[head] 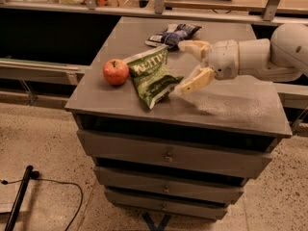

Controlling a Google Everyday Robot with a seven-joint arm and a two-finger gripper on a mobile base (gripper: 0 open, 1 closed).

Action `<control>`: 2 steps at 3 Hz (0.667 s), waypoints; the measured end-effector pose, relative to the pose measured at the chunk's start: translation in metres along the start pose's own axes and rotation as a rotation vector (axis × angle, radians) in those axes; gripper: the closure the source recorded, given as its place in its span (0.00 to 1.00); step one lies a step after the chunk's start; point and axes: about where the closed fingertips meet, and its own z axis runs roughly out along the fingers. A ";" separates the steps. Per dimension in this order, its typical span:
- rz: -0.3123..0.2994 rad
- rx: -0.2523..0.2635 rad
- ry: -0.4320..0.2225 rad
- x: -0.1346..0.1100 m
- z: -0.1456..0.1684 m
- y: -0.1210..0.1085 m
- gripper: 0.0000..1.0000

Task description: Move green jalapeno chip bag near apple

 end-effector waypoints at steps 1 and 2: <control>0.026 0.090 -0.021 0.009 -0.032 -0.016 0.00; 0.044 0.226 -0.042 0.019 -0.080 -0.034 0.00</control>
Offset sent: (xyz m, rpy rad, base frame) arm 0.0239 -0.1730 0.0135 0.1173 -0.0645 -0.4198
